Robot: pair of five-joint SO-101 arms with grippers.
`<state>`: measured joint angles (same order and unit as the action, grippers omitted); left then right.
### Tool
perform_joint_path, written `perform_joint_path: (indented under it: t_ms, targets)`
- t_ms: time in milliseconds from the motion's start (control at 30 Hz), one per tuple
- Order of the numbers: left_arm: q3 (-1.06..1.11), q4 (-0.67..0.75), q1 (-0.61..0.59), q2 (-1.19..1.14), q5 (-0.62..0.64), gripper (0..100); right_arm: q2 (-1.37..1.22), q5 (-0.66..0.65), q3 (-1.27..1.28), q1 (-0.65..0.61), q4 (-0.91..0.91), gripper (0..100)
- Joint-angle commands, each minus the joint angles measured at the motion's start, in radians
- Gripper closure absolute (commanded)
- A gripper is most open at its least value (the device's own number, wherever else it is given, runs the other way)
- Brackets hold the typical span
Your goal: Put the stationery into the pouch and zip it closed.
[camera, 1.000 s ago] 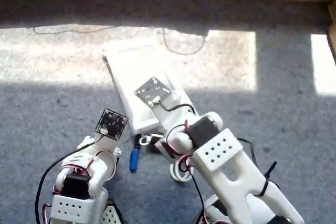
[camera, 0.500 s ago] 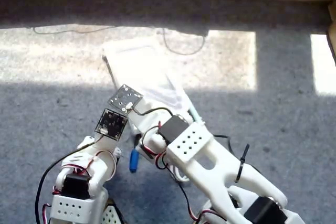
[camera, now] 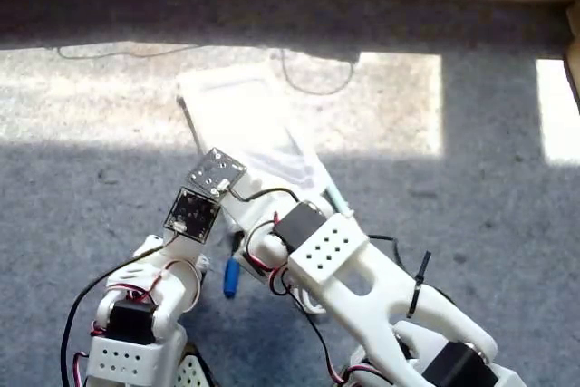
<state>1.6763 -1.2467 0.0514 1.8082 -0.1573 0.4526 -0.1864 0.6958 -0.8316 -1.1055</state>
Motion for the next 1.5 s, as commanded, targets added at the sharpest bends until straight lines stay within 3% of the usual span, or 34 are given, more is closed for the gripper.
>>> perform_joint_path:
  t_ms: [0,300,567,733,1100,1267,1467]
  targets:
    - [0.021,0.018,-0.004,-0.001,0.006,99,0.077,-0.003,0.010,-0.008,0.016,79.6]
    - [0.016,0.020,-0.025,0.005,0.002,99,0.147,0.005,0.038,-0.008,0.019,79.6]
    - [-0.044,0.032,-0.420,0.007,0.005,99,0.139,0.031,0.038,-0.012,0.021,79.6]
    - [-0.016,0.121,-0.641,0.007,0.003,99,0.139,0.029,0.038,-0.013,0.021,79.6]
    - [-0.016,0.110,-0.639,0.007,-0.003,99,0.137,-0.098,0.077,-0.012,0.027,79.6]
    - [-0.012,0.106,-0.621,0.007,-0.114,99,0.137,-0.110,0.079,-0.012,0.064,79.7]
    - [0.018,0.110,-0.599,0.007,-0.120,99,-0.010,-0.110,0.071,-0.008,0.074,79.7]
